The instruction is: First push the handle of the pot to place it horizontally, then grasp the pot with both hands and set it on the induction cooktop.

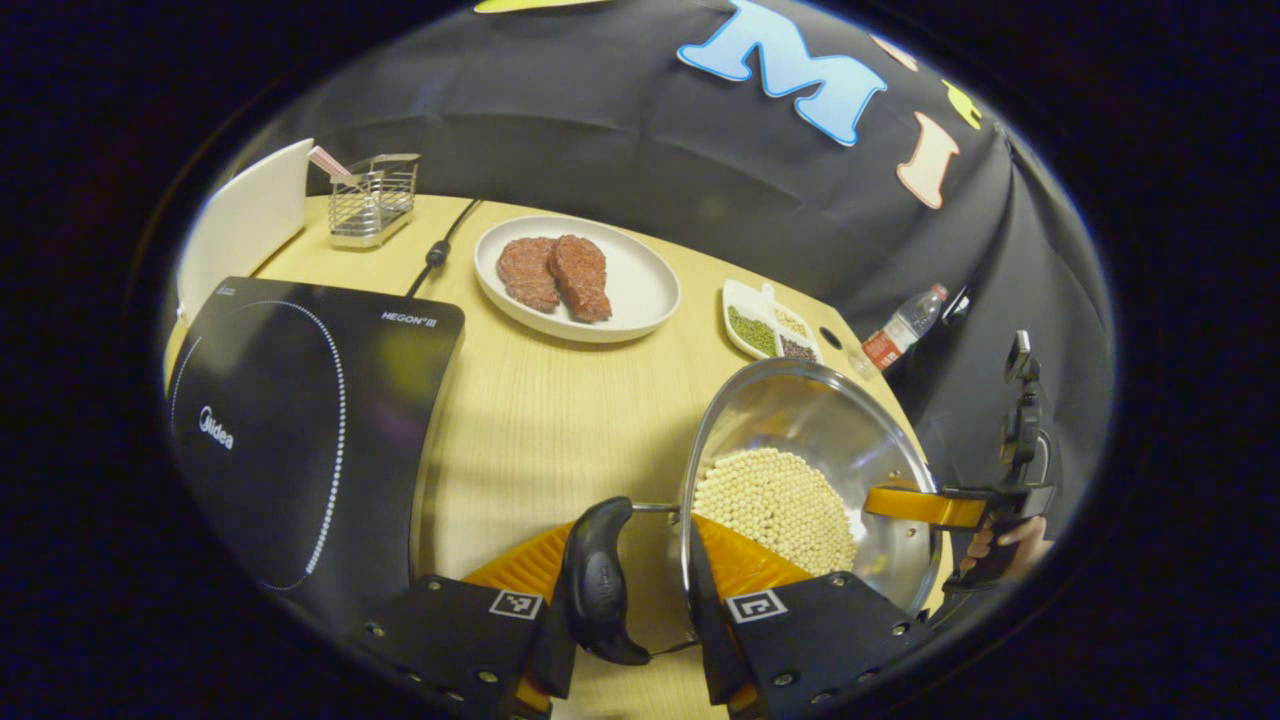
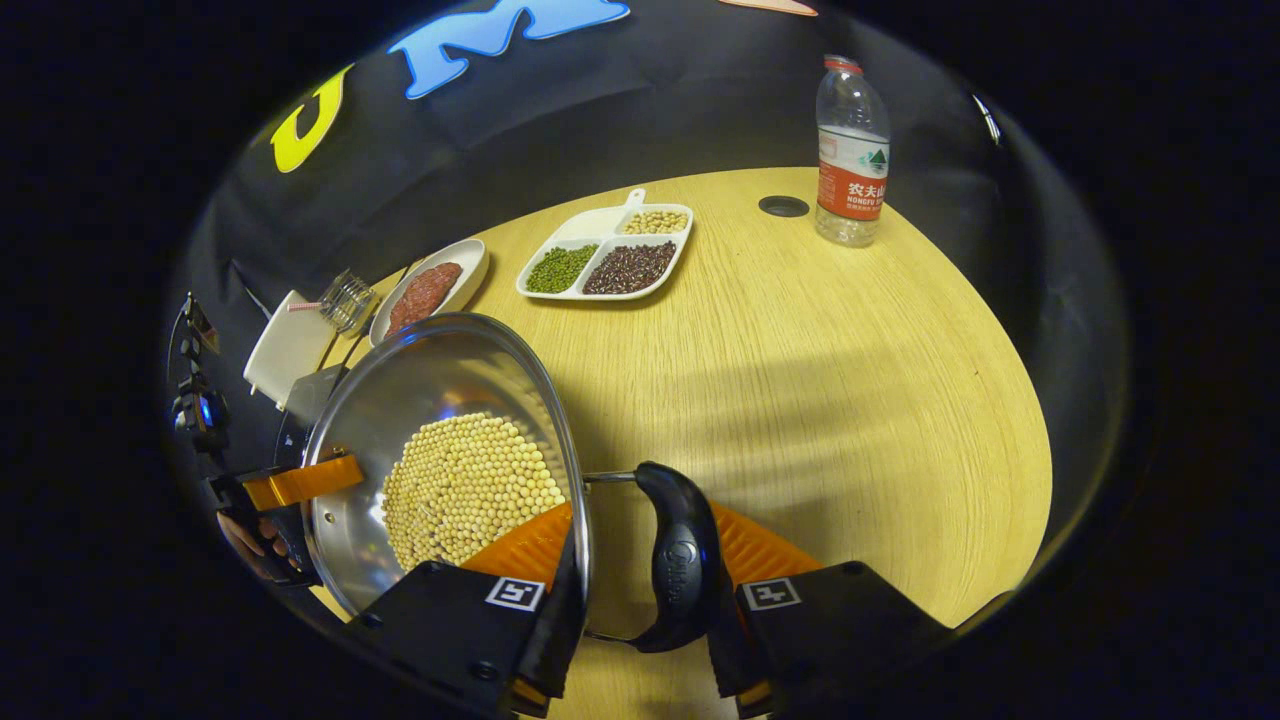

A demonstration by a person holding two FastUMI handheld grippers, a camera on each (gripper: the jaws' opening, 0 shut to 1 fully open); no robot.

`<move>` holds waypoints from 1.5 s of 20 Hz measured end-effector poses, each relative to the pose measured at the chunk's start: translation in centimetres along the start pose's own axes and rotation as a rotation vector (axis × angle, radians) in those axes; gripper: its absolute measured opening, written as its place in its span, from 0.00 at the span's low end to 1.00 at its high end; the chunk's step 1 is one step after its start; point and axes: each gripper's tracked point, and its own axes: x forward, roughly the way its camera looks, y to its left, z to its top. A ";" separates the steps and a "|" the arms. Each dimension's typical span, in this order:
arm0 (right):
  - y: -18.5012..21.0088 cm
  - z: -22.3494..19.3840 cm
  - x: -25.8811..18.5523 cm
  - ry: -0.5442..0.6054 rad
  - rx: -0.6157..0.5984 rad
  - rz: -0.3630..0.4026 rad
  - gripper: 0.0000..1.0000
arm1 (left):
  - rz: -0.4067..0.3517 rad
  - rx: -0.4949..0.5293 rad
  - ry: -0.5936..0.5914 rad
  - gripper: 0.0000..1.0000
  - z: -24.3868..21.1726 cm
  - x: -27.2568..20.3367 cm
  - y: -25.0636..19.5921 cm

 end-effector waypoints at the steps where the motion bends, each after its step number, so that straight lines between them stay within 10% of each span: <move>1: 0.2 -0.4 -0.7 -0.004 -0.002 0.001 0.55 | 0.001 0.002 0.002 0.55 -0.4 -0.9 -0.2; 17: 7.0 -7.7 -11.7 -0.024 -0.062 -0.012 0.57 | -0.010 -0.068 -0.016 0.55 -6.3 -16.5 1.0; 30: 20.7 -6.9 -11.2 -0.032 -0.119 0.053 0.55 | 0.025 -0.114 -0.086 0.55 -3.7 -24.5 13.5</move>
